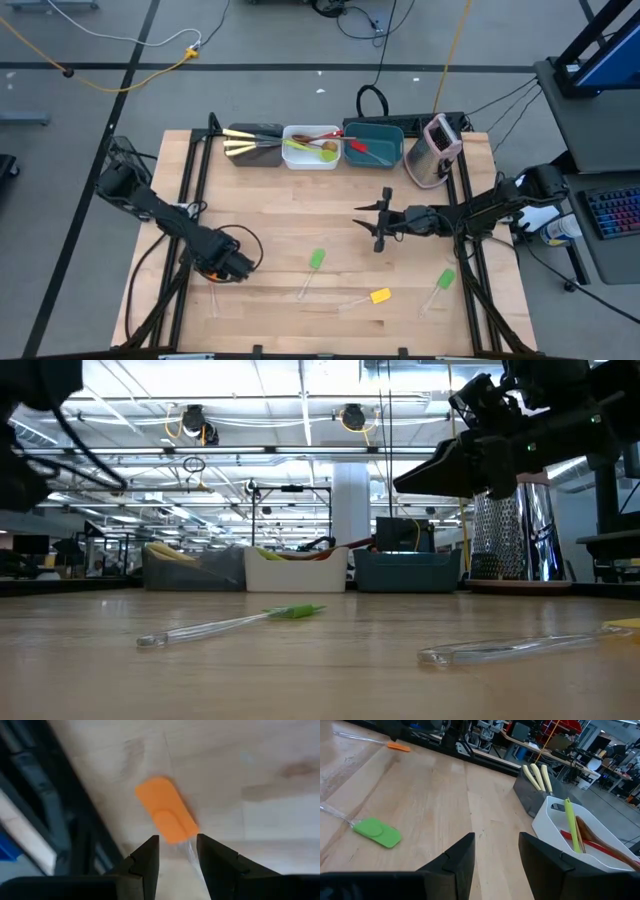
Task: Pick & Place Kitchen Items
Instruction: Put the orange spatula into the blue bin
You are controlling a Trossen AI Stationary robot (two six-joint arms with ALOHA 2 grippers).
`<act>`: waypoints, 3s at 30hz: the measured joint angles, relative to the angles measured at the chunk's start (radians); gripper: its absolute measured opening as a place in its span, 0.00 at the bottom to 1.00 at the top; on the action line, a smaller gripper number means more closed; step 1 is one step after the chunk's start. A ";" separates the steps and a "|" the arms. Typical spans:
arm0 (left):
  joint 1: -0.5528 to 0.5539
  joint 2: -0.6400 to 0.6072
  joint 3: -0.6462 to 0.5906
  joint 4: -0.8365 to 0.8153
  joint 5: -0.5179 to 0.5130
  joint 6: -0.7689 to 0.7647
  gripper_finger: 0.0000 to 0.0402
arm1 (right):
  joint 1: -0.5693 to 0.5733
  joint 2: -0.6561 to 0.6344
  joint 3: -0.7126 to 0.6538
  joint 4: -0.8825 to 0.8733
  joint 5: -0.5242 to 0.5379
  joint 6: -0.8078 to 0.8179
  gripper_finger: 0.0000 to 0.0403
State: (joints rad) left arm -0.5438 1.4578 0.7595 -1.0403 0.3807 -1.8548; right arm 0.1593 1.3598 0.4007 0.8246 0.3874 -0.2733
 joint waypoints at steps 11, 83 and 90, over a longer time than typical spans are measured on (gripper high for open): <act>0.001 -0.004 -0.139 0.209 0.023 -0.041 0.34 | 0.000 0.000 0.000 0.001 0.000 0.000 0.36; -0.200 -0.004 -0.147 0.302 -0.206 -0.261 0.21 | 0.000 0.000 0.000 -0.044 0.000 0.098 0.36; -0.198 -0.004 -0.145 0.301 -0.211 -0.268 0.20 | 0.000 0.000 0.000 -0.043 0.000 0.098 0.36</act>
State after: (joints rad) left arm -0.7418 1.4540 0.6140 -0.7391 0.1695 -2.1231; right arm 0.1596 1.3598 0.4011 0.7811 0.3870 -0.1757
